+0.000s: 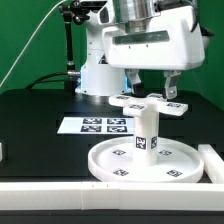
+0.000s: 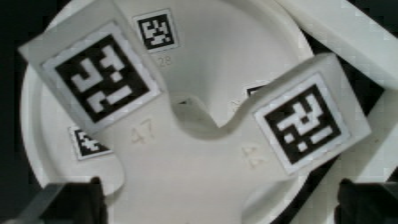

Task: Assemble round table

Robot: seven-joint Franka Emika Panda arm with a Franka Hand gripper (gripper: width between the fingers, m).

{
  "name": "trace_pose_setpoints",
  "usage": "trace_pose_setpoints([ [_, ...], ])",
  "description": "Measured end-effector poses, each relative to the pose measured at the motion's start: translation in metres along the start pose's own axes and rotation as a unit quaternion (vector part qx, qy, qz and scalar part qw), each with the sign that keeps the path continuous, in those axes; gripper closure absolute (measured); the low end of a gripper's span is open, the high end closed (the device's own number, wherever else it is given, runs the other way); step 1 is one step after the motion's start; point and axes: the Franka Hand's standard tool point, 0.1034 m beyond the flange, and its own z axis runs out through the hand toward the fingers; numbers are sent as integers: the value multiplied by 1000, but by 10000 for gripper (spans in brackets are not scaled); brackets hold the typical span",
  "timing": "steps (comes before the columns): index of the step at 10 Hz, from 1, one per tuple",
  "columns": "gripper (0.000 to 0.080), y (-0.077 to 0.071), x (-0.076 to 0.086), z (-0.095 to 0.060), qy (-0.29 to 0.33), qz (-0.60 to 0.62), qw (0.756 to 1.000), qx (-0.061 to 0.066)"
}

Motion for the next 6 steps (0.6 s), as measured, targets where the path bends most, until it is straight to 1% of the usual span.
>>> trace_pose_setpoints([
  [1, 150, 0, 0, 0, 0, -31, 1000, 0],
  [2, 150, -1, -1, 0, 6, -103, 995, -8],
  [3, 150, -4, -4, -2, 18, -217, 976, -27],
  [4, 150, -11, -3, -8, 14, -287, 957, -28],
  [5, 150, -14, -3, -11, 7, -341, 939, -31],
  [6, 150, -15, -1, -11, 1, -378, 925, -33],
])
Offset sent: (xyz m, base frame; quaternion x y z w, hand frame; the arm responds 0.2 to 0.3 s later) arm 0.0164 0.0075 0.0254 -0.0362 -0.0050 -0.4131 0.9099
